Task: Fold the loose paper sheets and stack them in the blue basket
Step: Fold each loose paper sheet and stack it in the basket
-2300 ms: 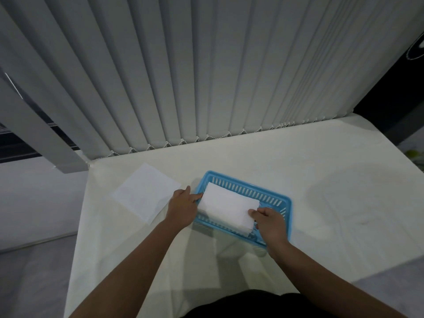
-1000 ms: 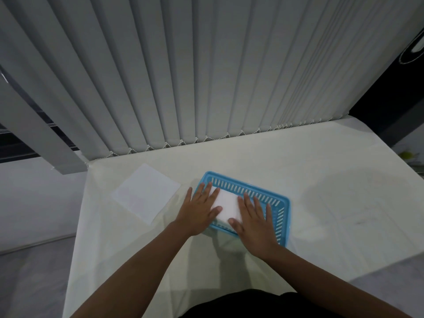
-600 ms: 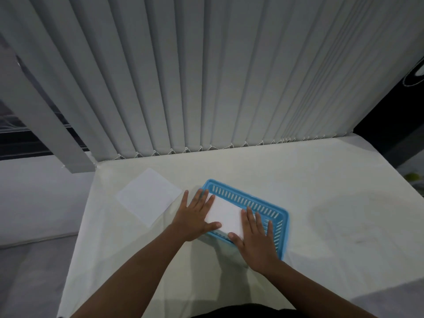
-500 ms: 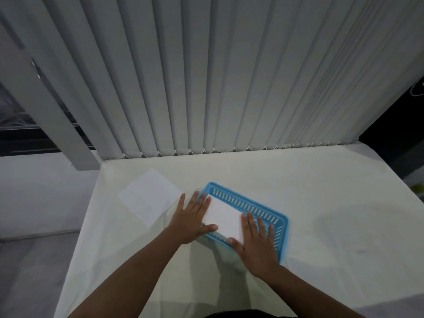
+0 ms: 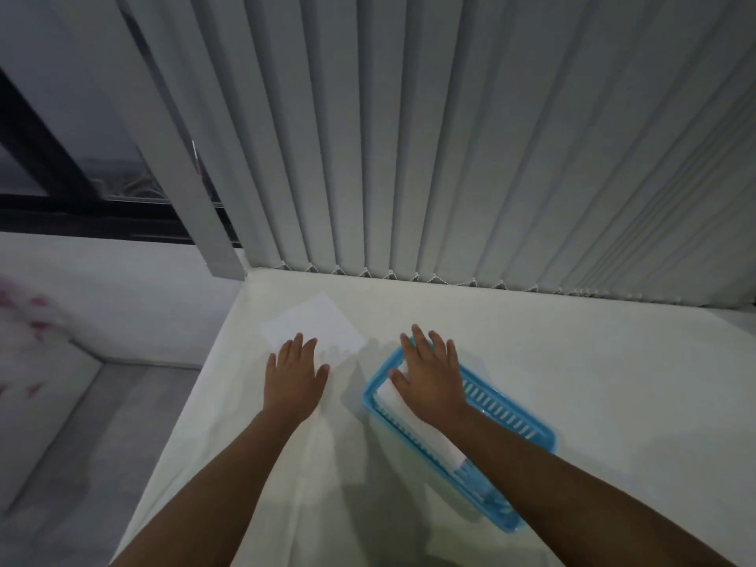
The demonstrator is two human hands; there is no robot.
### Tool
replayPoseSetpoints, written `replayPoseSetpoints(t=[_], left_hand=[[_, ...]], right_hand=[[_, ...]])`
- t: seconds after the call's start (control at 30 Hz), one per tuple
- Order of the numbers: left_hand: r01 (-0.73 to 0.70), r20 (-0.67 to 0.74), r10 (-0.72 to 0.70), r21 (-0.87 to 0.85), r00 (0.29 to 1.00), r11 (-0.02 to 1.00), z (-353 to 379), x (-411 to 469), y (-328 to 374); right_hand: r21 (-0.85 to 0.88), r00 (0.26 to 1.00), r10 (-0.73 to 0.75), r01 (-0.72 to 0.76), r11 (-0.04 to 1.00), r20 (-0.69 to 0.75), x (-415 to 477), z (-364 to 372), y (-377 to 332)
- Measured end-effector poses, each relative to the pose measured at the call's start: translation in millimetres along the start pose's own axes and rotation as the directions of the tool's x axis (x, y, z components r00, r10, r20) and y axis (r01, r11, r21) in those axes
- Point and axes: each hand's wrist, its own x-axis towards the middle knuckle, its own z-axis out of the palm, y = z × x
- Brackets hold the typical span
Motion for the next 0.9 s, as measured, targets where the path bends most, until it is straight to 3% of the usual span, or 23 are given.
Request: replayPoseSetpoints(t=[0.3,0.53,0.7,0.8,0.9], left_hand=[[0.108,0.067,-0.108,0.006,0.992,0.994,-26.7,64.8,-51.9],[0.18,0.195,-0.139,-0.212,0.971,0.961,-12.8,107.5,-83.0],[0.143,0.13,-0.119,-0.198,0.984,0.97,6.7,120.8,-85.0],[0.185,0.094,-0.164,-0.303,0.982,0.935,8.9,129.2,-82.9],[0.252,0.15,-0.207,-0.419,0.967,0.872,9.4,139.7,-87.7]], right_hand=[[-0.075,0.978,-0.142,0.154,0.985,0.152,127.6,7.9,-71.2],[-0.113,0.94,-0.184,0.224,0.968,0.286,197.9,33.7,-110.8],[-0.116,0.925,-0.181,0.231,0.966,0.335,217.5,49.6,-123.8],[-0.115,0.927,-0.193,0.241,0.964,0.322,221.7,55.0,-125.3],[-0.135,0.932,-0.21,0.258,0.957,0.295,226.4,55.8,-126.0]])
